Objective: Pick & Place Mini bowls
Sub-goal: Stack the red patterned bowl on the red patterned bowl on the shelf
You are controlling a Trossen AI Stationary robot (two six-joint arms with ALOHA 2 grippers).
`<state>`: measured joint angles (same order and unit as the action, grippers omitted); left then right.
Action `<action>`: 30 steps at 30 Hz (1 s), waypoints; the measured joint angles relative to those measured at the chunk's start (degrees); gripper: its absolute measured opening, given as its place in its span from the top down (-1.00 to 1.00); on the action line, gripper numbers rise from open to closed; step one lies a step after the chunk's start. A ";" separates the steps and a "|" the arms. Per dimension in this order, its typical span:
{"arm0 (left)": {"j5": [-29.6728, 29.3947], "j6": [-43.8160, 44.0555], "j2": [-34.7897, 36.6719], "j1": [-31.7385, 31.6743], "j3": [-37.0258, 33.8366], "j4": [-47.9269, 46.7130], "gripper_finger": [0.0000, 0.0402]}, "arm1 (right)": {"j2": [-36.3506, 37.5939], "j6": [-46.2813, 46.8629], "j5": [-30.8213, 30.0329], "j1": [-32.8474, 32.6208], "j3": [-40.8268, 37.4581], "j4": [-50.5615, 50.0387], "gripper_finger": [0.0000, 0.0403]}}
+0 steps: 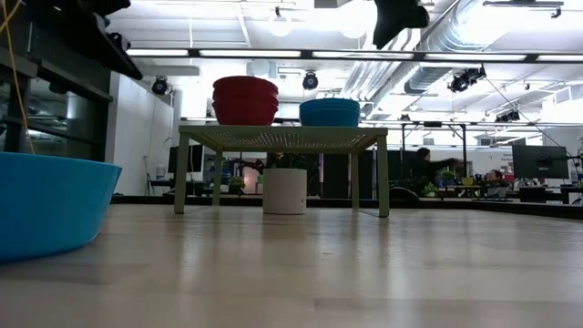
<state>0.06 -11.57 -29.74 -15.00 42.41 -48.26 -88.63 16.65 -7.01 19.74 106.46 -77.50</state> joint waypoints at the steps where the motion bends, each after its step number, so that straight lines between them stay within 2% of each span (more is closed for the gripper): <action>1: 1.85 0.30 0.00 0.00 0.00 -0.81 0.03 | 2.39 0.99 -0.02 -0.83 -3.71 2.96 0.67; 7: 13.46 1.38 -0.04 0.00 0.02 -7.22 0.03 | 14.58 6.33 -0.10 -5.89 -24.63 21.77 0.67; 12: 19.20 6.61 -0.09 0.04 0.02 -12.79 0.03 | 20.73 10.26 0.24 -10.43 -35.92 31.44 0.67; 18: 18.59 14.01 -0.09 0.48 0.02 -16.29 0.03 | 23.90 10.36 0.07 -14.99 -42.04 35.57 0.67; 21: 17.90 17.82 -0.77 3.32 0.02 -16.18 0.03 | 24.33 10.18 0.00 -16.83 -42.59 35.39 0.67; 25: 15.05 24.07 -3.73 10.30 0.04 -15.82 0.03 | 24.36 9.01 0.07 -18.75 -42.61 35.41 0.67; 30: 9.66 32.53 -9.47 22.89 0.04 -14.00 0.03 | 24.36 8.98 0.04 -20.82 -42.61 35.41 0.67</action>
<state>9.72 20.96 -39.21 7.88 42.46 -62.26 -64.27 25.63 -6.97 -1.08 63.86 -42.09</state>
